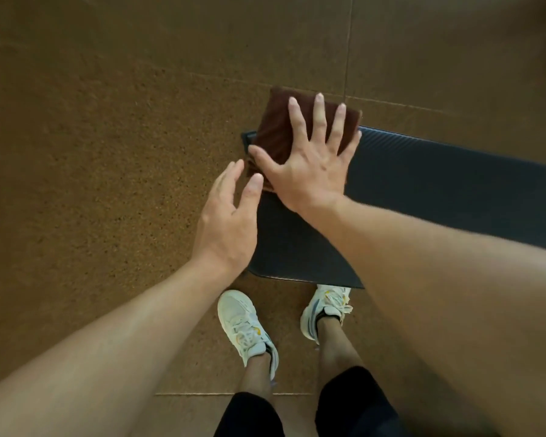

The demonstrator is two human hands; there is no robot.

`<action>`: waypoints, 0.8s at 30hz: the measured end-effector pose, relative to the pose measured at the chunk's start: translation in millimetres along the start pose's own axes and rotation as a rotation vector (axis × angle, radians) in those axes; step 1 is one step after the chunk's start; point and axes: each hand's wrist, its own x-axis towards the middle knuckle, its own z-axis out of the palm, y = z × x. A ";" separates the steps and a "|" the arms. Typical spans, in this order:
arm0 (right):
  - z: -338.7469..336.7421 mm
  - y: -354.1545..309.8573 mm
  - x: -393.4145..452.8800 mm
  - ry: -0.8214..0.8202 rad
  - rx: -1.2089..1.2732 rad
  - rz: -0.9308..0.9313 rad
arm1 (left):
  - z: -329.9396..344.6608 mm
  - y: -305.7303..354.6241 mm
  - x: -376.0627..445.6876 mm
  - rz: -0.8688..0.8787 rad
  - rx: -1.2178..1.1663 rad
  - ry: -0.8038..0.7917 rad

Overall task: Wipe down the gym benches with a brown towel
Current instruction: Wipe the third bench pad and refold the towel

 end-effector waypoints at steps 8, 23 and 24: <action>47.5 34.6 -175.8 0.064 0.088 -0.037 | 18.9 10.6 -11.8 -0.036 0.086 -0.134; 19.0 96.3 -103.4 0.181 0.175 0.081 | 79.7 -18.9 -20.3 0.002 0.746 -0.212; 28.7 101.2 -134.9 0.153 0.179 0.096 | 80.1 -18.3 -20.5 -0.007 0.758 -0.215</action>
